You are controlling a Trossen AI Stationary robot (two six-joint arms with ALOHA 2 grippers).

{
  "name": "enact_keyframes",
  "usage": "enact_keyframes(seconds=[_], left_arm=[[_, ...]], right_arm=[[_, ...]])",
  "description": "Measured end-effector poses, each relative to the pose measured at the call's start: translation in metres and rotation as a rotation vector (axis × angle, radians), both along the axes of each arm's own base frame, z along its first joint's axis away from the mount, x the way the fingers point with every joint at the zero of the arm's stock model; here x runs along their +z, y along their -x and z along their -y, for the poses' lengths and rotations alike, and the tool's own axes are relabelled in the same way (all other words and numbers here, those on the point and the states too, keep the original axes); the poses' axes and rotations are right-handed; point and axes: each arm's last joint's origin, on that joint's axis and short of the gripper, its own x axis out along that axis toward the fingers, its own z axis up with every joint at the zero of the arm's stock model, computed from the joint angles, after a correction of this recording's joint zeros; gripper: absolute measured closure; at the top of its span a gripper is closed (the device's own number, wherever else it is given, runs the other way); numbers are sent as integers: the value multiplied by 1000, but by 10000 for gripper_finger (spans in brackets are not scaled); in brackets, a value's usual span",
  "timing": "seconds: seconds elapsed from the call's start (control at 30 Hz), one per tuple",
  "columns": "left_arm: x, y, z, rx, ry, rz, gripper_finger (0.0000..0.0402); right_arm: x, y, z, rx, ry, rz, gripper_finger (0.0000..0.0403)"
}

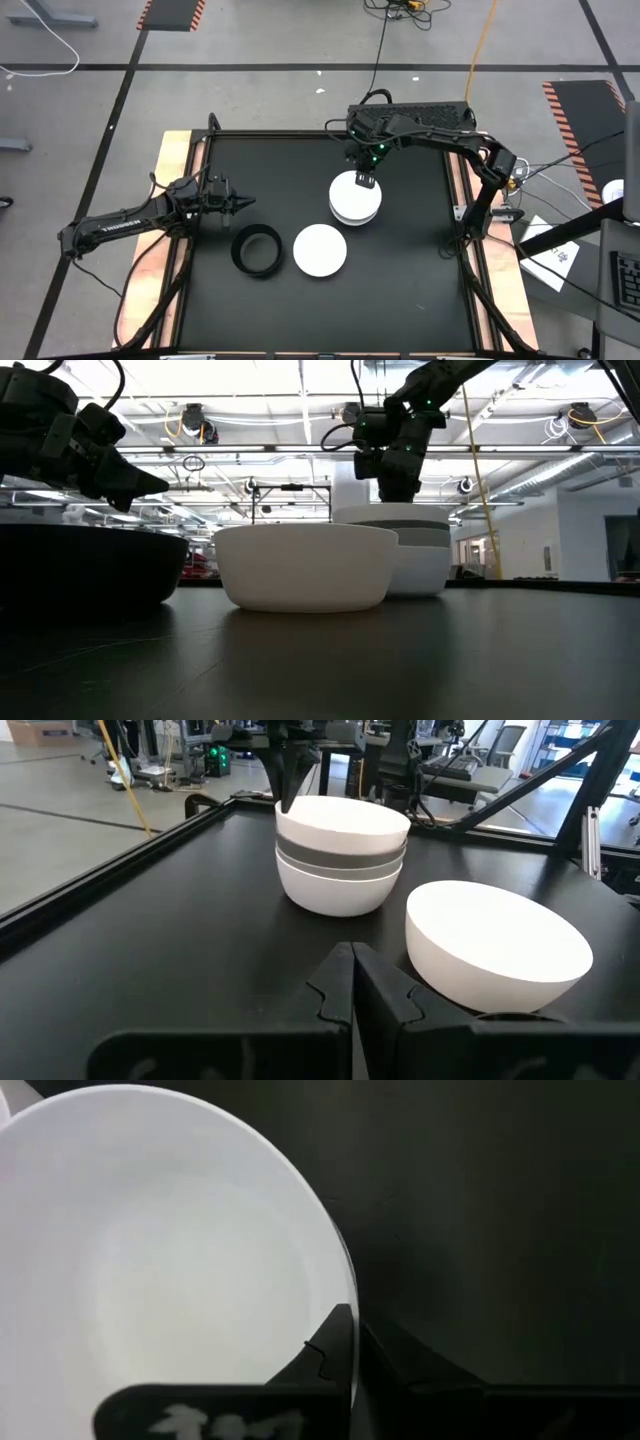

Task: Nest bowls inside each other
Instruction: Stack the right white bowl on top of the grey bowl

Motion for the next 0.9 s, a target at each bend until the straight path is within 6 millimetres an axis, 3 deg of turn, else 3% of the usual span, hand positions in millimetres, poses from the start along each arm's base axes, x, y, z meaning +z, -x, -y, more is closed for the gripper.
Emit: enact_keyframes(seconds=[0.57, 0.9], left_arm=[[0, 0, 0, 0, 1, 0, 394], [0, 0, 0, 0, 4, 0, 394]], right_arm=[[-3, -3, -3, -9, -9, -3, 403], [-15, -8, -1, -9, -28, -31, 403]])
